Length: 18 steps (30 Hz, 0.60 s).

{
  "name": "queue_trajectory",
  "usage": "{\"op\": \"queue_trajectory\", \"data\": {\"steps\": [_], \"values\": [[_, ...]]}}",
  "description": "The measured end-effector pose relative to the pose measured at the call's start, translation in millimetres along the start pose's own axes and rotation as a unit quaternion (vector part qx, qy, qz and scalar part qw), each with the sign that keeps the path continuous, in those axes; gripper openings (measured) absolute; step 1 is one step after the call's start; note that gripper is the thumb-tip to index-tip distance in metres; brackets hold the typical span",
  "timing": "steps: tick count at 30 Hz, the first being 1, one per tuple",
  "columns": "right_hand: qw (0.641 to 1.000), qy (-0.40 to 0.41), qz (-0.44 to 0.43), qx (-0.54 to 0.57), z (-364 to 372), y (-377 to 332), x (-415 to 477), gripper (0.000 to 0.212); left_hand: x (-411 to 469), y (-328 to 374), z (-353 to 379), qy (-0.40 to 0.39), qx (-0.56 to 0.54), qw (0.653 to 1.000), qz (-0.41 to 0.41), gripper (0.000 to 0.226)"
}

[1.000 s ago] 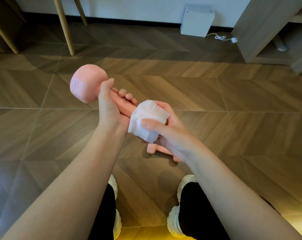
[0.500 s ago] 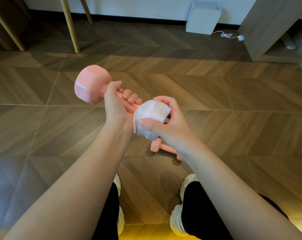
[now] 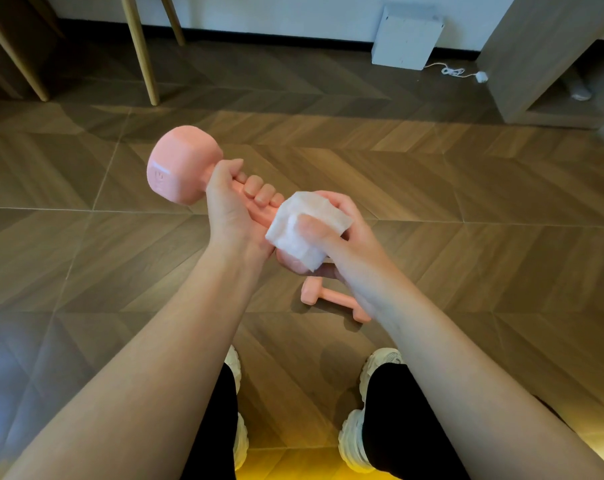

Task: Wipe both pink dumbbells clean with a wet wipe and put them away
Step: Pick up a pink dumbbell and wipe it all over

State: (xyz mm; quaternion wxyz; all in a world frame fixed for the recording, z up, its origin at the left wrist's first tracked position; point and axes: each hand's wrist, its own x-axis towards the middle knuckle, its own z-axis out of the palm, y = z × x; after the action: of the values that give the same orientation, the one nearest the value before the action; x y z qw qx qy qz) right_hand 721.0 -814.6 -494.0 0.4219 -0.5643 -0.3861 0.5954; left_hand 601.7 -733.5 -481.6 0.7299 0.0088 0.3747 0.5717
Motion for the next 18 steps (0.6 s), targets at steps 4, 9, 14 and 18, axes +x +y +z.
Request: {"op": "queue_trajectory", "data": {"steps": [4, 9, 14, 18], "values": [[0.986, -0.074, 0.062, 0.133, -7, -5, -1, 0.051, -1, 0, 2, -0.014, -0.007, 1.0, 0.017, 0.034], [0.997, -0.023, 0.029, 0.075, -6, 4, 1, 0.057, -2, 0, 2, 0.014, -0.002, 1.0, 0.015, 0.03], [0.997, 0.06, 0.014, 0.046, -2, 1, 5, 0.037, -2, -2, 3, 0.003, 0.011, 1.0, 0.014, 0.034], [0.991, -0.066, 0.016, 0.113, -15, -6, 2, 0.047, -2, 0, 2, -0.007, 0.027, 0.999, 0.024, 0.033]]}}
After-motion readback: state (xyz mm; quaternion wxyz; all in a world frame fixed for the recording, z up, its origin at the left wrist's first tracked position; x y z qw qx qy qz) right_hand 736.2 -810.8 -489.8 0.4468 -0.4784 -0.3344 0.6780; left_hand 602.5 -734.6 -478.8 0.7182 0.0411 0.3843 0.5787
